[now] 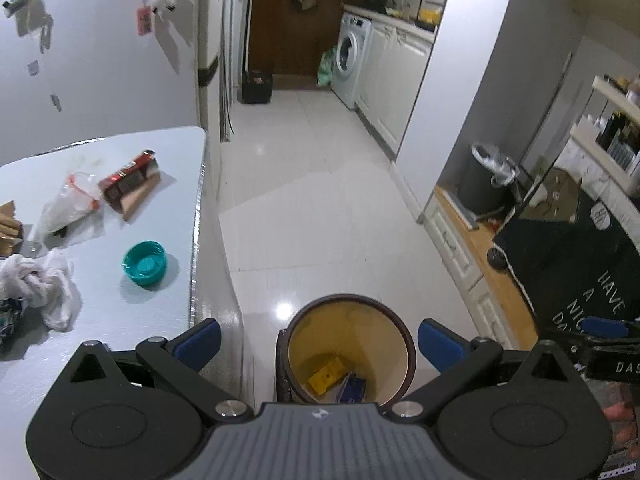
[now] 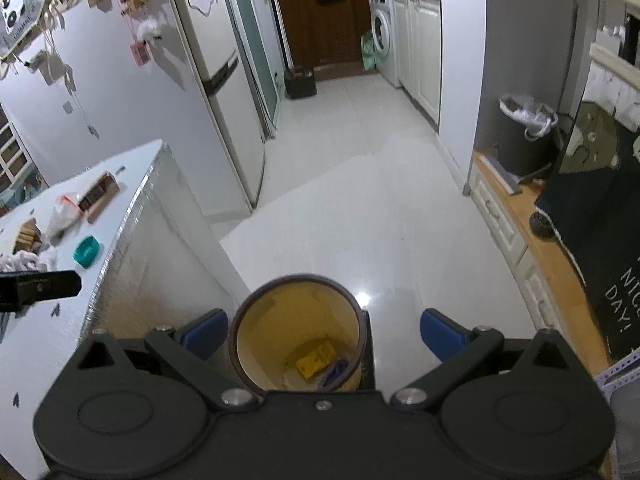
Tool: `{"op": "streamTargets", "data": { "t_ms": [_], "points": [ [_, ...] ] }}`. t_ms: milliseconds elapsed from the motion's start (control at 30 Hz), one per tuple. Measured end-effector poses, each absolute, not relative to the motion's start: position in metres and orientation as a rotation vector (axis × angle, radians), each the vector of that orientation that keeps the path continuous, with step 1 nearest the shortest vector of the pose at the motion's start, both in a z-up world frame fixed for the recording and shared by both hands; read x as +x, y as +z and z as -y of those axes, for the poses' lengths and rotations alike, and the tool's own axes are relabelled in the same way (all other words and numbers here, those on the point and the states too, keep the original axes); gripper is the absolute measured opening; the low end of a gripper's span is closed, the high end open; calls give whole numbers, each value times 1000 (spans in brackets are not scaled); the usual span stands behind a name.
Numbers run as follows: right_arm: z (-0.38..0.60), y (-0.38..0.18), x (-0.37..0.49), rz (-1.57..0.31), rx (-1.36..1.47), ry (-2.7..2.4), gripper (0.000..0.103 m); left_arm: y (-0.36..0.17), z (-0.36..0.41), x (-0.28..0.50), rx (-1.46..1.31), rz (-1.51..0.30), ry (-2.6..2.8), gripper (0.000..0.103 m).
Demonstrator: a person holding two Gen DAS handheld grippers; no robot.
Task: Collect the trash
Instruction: 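Move both tools back over the table toward the remaining trash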
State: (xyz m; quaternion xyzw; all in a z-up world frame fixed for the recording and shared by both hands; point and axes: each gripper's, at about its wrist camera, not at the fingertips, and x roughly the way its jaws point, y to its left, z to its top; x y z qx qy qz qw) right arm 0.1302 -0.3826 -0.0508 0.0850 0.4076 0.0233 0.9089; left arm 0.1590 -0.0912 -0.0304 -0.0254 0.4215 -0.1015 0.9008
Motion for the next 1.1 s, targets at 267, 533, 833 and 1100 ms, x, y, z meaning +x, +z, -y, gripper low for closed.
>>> {"op": "streamTargets", "data": {
  "t_ms": [267,533,833,1100],
  "points": [
    [377,-22,113,-734,179,83,103,-10,55,122,-107,-762,-155,103],
    [335,-5,125,-652,103,213,103,13,10,95,-113,-661,-28,103],
    [271,1,156,-605,42,362,103,23,-53,67,-109,-575,151,103],
    [207,14,178,-577,-13,475,103,24,-114,49,-88,-541,262,103]
  ]
}}
